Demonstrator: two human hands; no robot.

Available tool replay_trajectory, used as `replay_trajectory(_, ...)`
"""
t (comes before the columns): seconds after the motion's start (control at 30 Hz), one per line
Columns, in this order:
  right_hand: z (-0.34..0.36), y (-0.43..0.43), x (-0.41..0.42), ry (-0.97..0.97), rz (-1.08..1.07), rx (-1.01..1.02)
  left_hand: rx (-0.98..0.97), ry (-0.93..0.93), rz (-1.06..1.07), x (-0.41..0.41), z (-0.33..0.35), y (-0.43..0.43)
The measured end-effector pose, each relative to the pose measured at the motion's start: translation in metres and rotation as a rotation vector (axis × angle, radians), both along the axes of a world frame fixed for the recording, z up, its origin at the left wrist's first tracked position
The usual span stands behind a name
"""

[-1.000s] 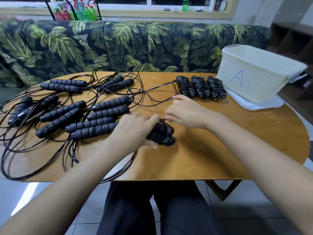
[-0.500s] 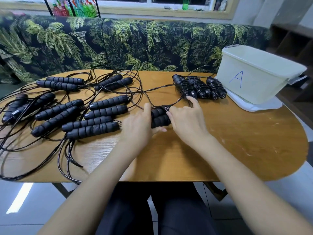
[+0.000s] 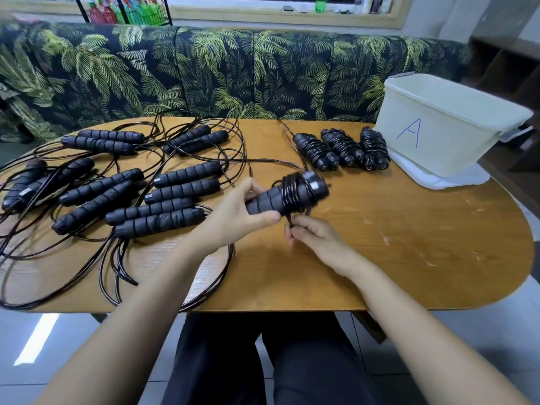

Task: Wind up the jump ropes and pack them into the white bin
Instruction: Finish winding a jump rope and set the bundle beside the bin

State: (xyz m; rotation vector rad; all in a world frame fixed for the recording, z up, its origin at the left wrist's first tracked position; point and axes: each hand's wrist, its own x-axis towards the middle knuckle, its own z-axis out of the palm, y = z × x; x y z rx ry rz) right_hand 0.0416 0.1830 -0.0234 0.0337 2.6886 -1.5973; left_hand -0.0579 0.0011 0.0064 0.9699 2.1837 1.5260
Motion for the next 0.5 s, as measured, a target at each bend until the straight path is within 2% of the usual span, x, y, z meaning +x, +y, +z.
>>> replay_trajectory(0.1,0.019,0.013,-0.005,-0.191,0.115,0.005,-0.072,0.030,-0.277,0.009,0.013,-0.010)
replay_trajectory(0.13,0.027,0.016,-0.010,-0.227,0.110,0.025,-0.144,0.119,-0.318,0.011,0.018,-0.012)
replay_trajectory(0.17,0.034,0.019,-0.017,-0.176,0.155,0.117,-0.270,0.283,-0.321,0.014,0.023,-0.014)
replay_trajectory(0.23,0.042,0.028,-0.032,-0.103,0.313,0.497,-0.549,0.643,-0.289,0.017,0.031,-0.015)
replay_trajectory(0.27,0.046,0.031,-0.040,-0.096,0.343,0.626,-0.647,0.760,-0.271,0.018,0.034,-0.014)
replay_trajectory(0.37,0.068,0.029,-0.048,-0.008,0.406,0.810,-0.827,0.991,-0.157,0.019,0.036,-0.007)
replay_trajectory(0.43,0.077,0.023,-0.052,0.086,0.368,0.977,-0.921,1.126,-0.046,0.020,0.035,0.000)
replay_trajectory(0.5,0.081,0.011,-0.051,0.158,0.287,1.123,-0.982,1.175,0.055,0.021,0.033,0.006)
